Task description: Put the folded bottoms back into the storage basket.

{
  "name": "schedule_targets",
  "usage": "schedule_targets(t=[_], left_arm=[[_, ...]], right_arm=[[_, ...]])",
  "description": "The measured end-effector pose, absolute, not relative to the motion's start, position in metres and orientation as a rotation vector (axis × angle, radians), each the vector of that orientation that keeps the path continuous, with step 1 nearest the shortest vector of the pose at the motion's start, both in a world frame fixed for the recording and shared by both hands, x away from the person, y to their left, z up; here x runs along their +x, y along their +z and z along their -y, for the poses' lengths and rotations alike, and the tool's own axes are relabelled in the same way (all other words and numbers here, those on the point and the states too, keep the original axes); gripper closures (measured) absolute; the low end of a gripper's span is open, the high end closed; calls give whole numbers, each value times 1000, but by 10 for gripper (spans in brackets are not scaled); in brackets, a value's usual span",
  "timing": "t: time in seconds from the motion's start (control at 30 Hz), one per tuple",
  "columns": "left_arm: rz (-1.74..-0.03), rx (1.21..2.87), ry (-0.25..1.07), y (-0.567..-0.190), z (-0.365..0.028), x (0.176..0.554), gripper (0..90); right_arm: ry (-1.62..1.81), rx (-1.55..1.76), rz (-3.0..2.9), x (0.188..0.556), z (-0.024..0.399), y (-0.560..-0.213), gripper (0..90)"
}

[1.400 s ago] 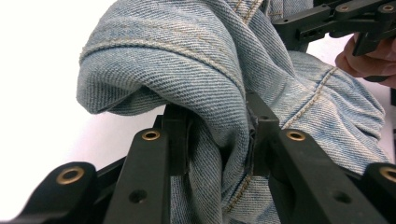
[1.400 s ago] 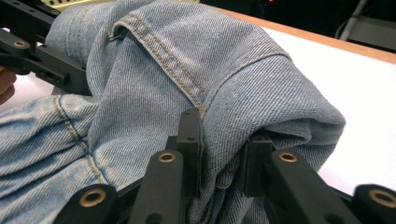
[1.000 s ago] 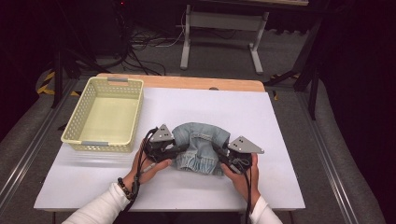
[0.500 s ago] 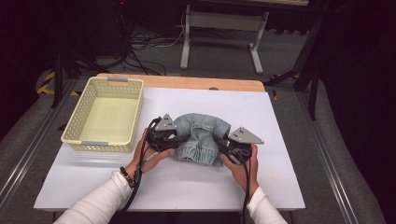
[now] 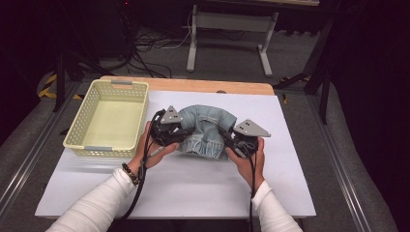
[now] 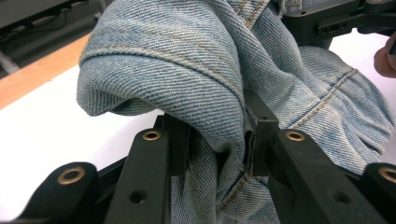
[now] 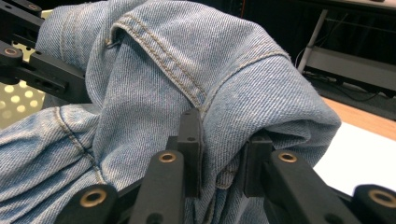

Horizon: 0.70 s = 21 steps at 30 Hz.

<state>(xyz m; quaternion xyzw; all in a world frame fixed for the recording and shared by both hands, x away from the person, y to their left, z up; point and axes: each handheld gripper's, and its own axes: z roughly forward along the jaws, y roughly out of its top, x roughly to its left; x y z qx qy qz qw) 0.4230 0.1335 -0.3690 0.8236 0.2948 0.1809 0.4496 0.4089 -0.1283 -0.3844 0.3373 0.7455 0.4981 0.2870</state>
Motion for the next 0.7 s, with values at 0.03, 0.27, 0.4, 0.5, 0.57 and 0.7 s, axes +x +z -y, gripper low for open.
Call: schedule_targets(t=[0.03,0.27,0.4,0.5,0.57,0.7], left_arm=[[-729,2033,450,-367,-135,423,684],[-753,2012,499,-349,-150,424,684],[-780,1999,513,-342,-161,428,684],[-806,1988,521,-339,-170,431,685],[-820,1980,522,-338,-174,433,685],[-847,1967,520,-335,-184,439,686]], right_arm=[[1329,896,-1992,410,126,-382,746],[1328,847,-1991,418,110,-364,746],[1332,827,-1993,425,99,-356,746],[1334,814,-2002,430,89,-352,746],[1337,808,-2010,434,83,-349,746],[1334,793,-2018,440,73,-345,746]])
